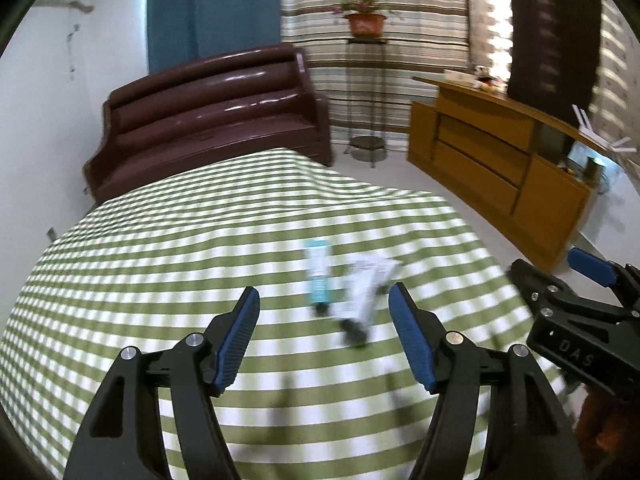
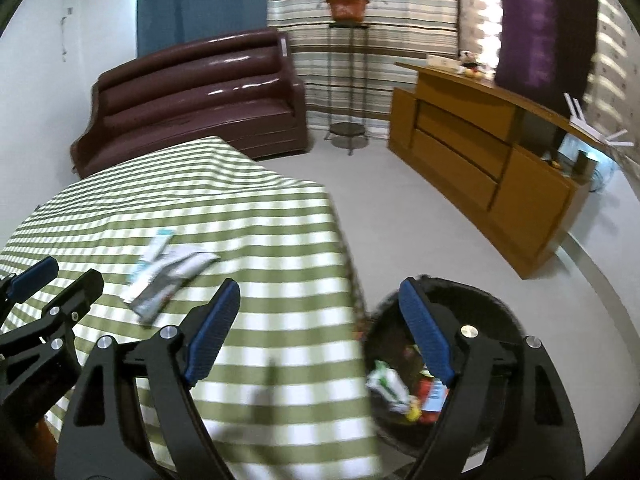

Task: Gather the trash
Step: 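Move both open grippers back over the remaining items on the table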

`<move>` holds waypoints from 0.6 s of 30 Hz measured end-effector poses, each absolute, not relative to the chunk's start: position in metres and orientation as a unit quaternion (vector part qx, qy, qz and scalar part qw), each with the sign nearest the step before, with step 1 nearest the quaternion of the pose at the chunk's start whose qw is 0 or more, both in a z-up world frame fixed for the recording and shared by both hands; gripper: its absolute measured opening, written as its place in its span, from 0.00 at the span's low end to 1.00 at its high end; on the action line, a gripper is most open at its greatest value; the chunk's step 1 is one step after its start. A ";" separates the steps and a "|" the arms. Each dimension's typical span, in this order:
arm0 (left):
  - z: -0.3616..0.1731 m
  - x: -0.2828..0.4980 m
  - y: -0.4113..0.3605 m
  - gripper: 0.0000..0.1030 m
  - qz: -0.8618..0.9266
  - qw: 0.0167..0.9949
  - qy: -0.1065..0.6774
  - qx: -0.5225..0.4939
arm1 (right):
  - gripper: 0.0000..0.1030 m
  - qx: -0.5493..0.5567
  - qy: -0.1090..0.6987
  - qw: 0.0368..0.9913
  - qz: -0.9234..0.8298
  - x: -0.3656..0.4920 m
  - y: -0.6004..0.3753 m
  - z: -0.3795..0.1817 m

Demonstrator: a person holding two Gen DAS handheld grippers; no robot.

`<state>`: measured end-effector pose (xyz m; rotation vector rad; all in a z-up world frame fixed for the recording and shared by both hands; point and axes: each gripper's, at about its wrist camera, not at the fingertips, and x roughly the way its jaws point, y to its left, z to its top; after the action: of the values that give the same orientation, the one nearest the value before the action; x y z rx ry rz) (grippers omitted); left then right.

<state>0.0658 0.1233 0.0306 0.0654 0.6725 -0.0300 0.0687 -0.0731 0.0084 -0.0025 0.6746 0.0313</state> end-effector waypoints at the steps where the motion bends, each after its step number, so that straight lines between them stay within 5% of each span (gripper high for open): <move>1: 0.031 0.066 0.132 0.64 -0.005 0.944 0.330 0.030 | 0.77 -0.001 0.334 0.942 0.023 0.071 -0.065 0.008; 18: 0.018 0.070 0.229 0.64 0.071 0.936 0.344 -0.007 | 0.77 -0.027 0.385 0.920 0.065 0.117 0.040 -0.009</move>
<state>0.0702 0.2294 0.0184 -0.0136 0.7032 0.1451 0.1167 0.0396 -0.0087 -0.0552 0.7911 0.1345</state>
